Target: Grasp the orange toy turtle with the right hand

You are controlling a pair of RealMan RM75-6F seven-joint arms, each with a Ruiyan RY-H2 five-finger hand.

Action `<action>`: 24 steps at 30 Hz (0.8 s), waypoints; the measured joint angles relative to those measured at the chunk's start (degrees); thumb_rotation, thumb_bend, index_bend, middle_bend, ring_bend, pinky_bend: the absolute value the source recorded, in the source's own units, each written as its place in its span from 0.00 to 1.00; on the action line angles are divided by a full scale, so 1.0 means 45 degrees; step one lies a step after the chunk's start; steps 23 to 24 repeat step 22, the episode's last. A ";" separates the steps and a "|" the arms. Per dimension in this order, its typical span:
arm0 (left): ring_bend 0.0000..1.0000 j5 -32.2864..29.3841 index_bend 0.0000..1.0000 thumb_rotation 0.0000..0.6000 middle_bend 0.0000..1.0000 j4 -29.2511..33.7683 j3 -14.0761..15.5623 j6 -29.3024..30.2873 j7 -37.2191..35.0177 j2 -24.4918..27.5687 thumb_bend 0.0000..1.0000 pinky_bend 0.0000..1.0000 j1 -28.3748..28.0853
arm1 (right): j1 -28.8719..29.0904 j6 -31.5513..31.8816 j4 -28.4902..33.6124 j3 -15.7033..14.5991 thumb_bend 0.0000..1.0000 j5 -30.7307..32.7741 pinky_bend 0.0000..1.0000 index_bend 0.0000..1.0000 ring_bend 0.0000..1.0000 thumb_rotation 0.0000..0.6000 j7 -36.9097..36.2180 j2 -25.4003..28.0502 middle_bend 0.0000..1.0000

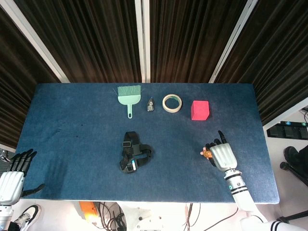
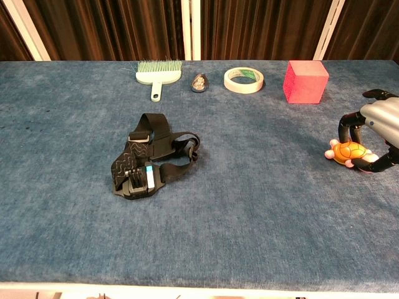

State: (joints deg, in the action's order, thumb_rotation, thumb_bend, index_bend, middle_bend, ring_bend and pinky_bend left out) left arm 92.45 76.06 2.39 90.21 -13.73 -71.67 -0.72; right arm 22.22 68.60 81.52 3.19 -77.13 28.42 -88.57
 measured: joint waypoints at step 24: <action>0.00 0.0149 0.04 1.00 0.00 0.0801 -0.0068 0.0255 0.0630 0.0421 0.00 0.00 0.0000 | -0.2240 0.3970 0.1267 -0.0481 0.00 -0.1891 0.00 0.00 0.00 1.00 -0.4090 0.2665 0.00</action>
